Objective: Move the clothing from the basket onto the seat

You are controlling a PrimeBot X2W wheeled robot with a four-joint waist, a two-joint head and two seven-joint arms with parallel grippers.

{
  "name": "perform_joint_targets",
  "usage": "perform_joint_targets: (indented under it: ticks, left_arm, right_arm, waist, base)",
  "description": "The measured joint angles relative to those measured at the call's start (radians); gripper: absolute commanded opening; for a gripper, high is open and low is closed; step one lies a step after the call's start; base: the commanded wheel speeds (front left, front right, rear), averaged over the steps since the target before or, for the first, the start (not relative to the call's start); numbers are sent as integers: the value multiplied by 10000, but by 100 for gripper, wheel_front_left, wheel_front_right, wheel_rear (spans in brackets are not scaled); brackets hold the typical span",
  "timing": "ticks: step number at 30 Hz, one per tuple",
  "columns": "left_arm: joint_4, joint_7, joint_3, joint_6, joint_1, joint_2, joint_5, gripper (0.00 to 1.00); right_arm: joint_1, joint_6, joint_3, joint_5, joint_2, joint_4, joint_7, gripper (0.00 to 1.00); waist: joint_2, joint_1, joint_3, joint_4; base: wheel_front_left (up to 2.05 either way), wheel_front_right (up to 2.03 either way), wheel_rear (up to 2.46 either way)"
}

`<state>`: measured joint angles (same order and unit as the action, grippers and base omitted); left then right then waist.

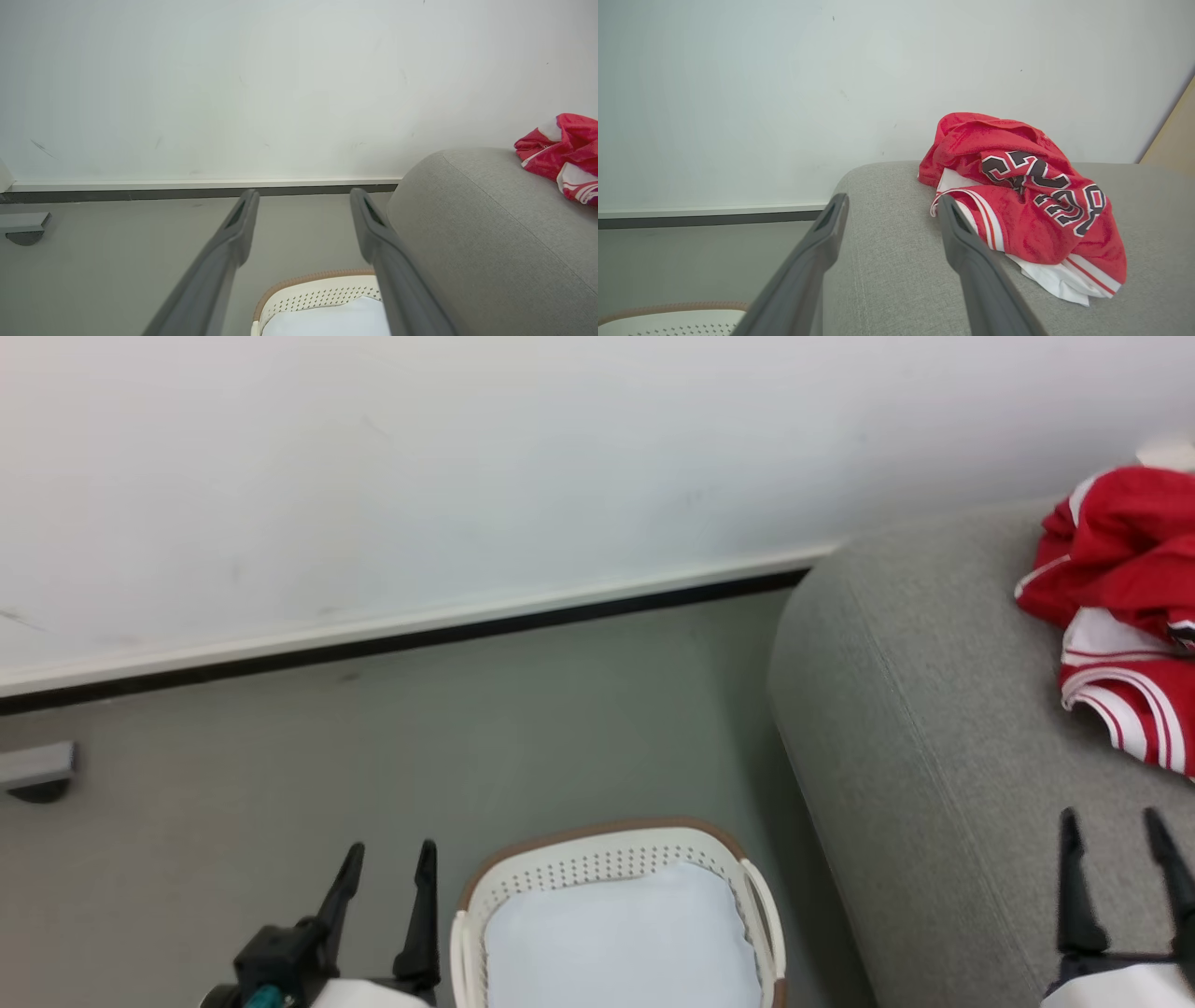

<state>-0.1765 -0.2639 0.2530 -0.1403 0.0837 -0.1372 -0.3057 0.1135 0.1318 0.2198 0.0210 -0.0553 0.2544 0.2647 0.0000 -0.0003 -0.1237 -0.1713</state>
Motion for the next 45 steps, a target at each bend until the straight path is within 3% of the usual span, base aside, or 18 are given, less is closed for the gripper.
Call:
perform_joint_targets:
  ticks: [14,25,26,32,45]
  left_arm:
    - [-416,-2,-1755,945,-914,623,934,100]
    - [-673,-2,-2128,1110,-1007,849,1210,100]
    - [-694,-2,-2134,1139,-1020,857,1208,0]
    - [-1193,79,-2105,1143,-1181,945,1118,0]
    - [-1204,708,-2376,1402,-1060,949,-1216,0]
  right_arm:
    - [-954,0,-1666,652,50,500,0,100]
    - [-948,0,-1918,669,50,871,0,100]
    - [-949,0,-1946,669,52,892,0,0]
    - [-1058,0,-1948,731,174,1363,-69,0]
    - [-1026,0,-1797,3277,190,1227,-713,0]
  waist:
    - [0,0,1158,1038]
    - [1,1,1266,1349]
    - [0,1,1276,1371]
    - [1,2,1278,1377]
    - [1,2,1274,1412]
  base:
    - [0,0,0]
    - [0,0,0]
    - [0,0,0]
    - [0,0,0]
    - [0,0,0]
